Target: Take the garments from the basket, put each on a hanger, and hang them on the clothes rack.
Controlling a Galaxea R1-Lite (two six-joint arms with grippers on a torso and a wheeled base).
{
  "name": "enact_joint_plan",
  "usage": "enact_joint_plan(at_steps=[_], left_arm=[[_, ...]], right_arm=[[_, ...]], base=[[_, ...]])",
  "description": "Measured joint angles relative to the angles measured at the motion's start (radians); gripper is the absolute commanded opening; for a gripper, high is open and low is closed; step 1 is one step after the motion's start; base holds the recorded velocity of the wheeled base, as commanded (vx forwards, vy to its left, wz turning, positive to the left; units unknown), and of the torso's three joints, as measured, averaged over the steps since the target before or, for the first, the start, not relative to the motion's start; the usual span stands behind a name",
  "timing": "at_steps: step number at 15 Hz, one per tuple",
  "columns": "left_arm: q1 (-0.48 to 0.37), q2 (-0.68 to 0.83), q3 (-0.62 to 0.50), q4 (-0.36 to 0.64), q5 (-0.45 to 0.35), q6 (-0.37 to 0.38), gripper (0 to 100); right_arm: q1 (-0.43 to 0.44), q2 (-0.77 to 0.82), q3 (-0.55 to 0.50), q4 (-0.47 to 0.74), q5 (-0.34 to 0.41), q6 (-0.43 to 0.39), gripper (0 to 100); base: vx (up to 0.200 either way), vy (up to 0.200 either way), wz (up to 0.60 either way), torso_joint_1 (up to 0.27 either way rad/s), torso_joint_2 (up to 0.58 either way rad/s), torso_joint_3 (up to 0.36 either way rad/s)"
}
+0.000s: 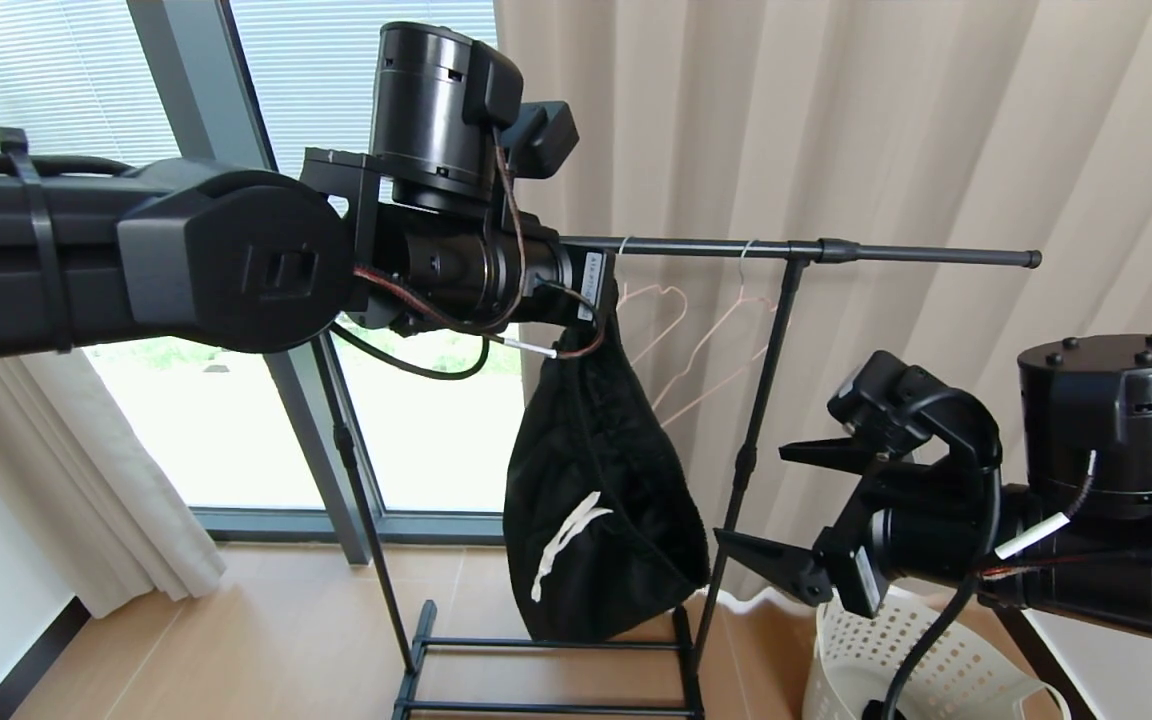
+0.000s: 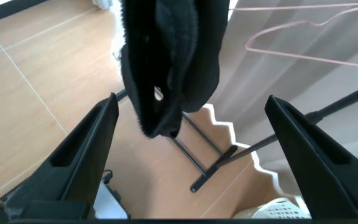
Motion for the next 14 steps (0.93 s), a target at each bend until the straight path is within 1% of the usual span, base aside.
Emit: enact_joint_plan(at_steps=[3, 7, 14], left_arm=[[-0.009, -0.011, 0.014, 0.000, -0.001, 0.000, 0], [-0.016, -0.024, 0.027, 0.000, -0.001, 0.004, 0], [-0.034, -0.041, 0.031, 0.000, -0.007, 0.005, 0]], right_arm=[[0.000, 0.043, -0.042, -0.026, 0.002, -0.002, 100], [0.003, 0.106, -0.083, -0.028, 0.005, -0.009, 100], [0.011, 0.177, -0.093, -0.029, 0.006, -0.007, 100]], base=[[0.000, 0.000, 0.00, 0.000, 0.00, 0.000], [0.000, 0.000, 0.00, 0.000, 0.00, 0.000], [0.000, 0.000, 0.00, 0.000, 0.00, 0.000]])
